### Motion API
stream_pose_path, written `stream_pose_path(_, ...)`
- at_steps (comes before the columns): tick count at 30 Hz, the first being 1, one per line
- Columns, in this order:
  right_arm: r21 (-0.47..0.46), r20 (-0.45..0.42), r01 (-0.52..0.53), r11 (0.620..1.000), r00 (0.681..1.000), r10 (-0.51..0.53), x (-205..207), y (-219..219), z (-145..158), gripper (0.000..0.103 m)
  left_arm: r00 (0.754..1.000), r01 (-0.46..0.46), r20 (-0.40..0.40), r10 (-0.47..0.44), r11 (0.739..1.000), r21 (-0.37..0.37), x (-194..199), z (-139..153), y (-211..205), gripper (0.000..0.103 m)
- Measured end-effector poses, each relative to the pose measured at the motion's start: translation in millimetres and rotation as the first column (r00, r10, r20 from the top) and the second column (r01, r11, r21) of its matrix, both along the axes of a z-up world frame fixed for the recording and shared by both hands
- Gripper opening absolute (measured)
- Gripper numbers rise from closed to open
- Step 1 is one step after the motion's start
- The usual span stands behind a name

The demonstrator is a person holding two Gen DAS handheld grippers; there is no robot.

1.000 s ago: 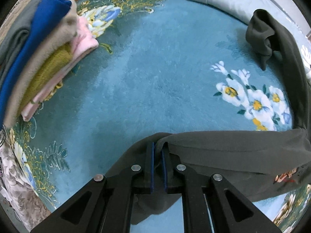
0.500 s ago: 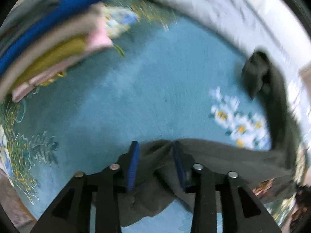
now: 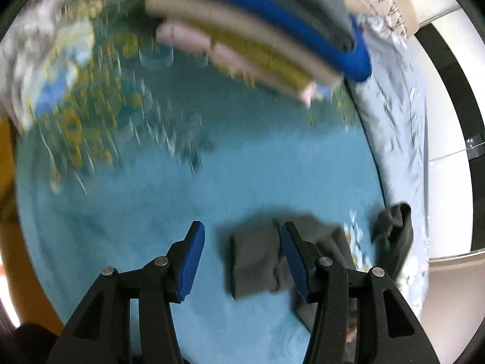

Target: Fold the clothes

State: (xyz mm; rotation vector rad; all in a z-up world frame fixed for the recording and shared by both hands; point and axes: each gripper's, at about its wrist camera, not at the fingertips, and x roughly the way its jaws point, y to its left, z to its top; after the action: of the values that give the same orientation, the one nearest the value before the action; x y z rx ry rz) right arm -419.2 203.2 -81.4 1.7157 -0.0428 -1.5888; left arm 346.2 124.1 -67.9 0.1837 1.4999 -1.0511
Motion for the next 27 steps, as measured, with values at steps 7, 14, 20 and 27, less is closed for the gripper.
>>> stream_pose_path(7,-0.013,0.009,-0.005,1.0,1.0,0.005,1,2,5,0.015,1.0,0.0,-0.014,0.002,0.991,0.131,-36,-29,-10,0.056)
stream_pose_path(14,-0.021,0.021,-0.005,1.0,1.0,0.006,0,0,7,0.015,0.994,0.07,0.066,-0.085,0.977,0.201,-55,-44,-26,0.058)
stream_pose_path(20,-0.025,0.036,-0.011,1.0,0.999,0.012,-3,-2,6,0.015,0.985,0.095,0.123,-0.122,0.973,0.21,-56,-40,-32,0.006)
stream_pose_path(27,-0.034,0.036,-0.033,0.999,0.999,0.035,-6,-8,10,0.015,0.916,0.162,0.34,-0.212,0.972,0.169,-25,14,-65,0.004)
